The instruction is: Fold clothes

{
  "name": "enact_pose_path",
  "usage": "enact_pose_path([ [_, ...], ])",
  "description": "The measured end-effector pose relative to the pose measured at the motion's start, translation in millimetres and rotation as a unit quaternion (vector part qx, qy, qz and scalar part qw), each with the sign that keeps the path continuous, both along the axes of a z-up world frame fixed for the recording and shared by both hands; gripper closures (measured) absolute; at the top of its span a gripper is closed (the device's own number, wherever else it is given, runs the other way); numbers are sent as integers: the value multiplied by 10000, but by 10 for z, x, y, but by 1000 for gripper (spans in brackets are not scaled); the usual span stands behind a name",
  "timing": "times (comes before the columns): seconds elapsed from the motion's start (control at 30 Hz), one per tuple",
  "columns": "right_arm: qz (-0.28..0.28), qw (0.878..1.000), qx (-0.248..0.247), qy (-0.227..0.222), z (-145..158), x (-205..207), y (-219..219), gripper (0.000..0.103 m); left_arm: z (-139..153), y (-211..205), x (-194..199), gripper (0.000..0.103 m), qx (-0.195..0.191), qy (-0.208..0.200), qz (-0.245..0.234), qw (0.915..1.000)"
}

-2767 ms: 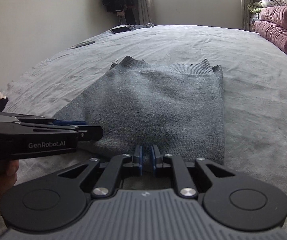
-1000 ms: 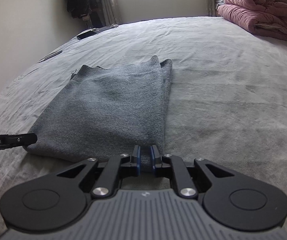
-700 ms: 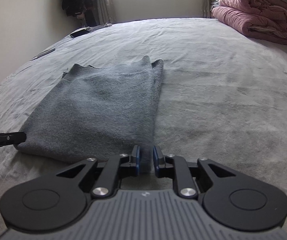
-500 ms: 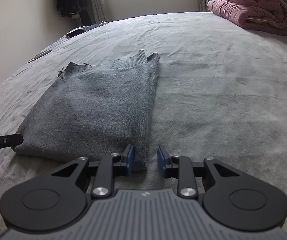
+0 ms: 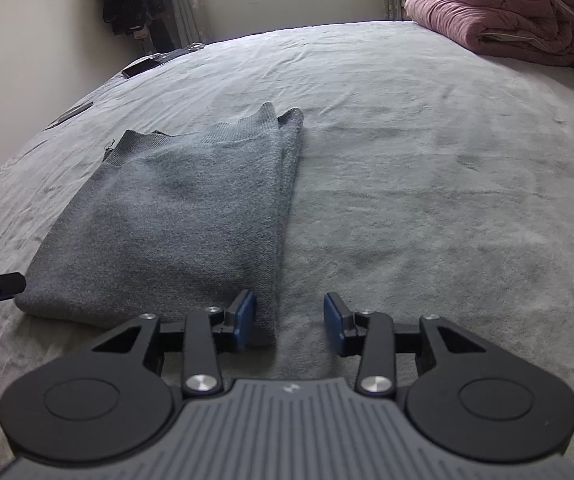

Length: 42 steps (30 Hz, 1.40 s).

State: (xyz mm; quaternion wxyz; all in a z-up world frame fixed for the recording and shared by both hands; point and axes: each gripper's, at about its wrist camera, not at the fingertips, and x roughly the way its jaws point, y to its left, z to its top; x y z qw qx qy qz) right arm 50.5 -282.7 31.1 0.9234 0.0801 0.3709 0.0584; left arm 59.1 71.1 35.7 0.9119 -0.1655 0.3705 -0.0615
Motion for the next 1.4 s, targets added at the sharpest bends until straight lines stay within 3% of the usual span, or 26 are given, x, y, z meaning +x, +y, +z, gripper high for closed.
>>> enact_pose_path([
  [0.1, -285, 9995, 113, 39, 48, 3, -129, 60, 21, 223, 32, 71, -196, 71, 380, 9991],
  [0.27, -538, 9967, 559, 249, 75, -8, -272, 60, 29, 280, 33, 70, -579, 157, 272, 9978],
  [0.37, -575, 9924, 1024, 372, 97, -39, -324, 58, -41, 305, 49, 65, -1130, 373, 198, 9927],
  [0.43, -583, 9886, 1311, 453, 104, -61, -343, 57, -104, 339, 64, 56, -1624, 522, 150, 9852],
  [0.5, -570, 9840, 1600, 546, 95, -80, -361, 57, -153, 340, 75, 53, -1857, 646, 164, 9803],
  [0.67, -516, 9707, 2217, 764, 33, -90, -370, 57, -211, 283, 80, 50, -1872, 781, 210, 9790],
  [0.83, -501, 9643, 2463, 831, -34, -97, -335, 57, -248, 184, 105, 41, -2040, 793, 36, 9758],
  [1.1, -685, 9536, 2828, 775, -133, -108, -373, 56, -284, 100, 148, 38, -2011, 756, 38, 9766],
  [1.37, -810, 9458, 3083, 619, -199, -112, -392, 56, -252, -79, 143, 41, -1416, 495, 38, 9887],
  [1.4, -831, 9445, 3120, 608, -208, -116, -399, 56, -245, -95, 145, 47, -1339, 484, 38, 9898],
])
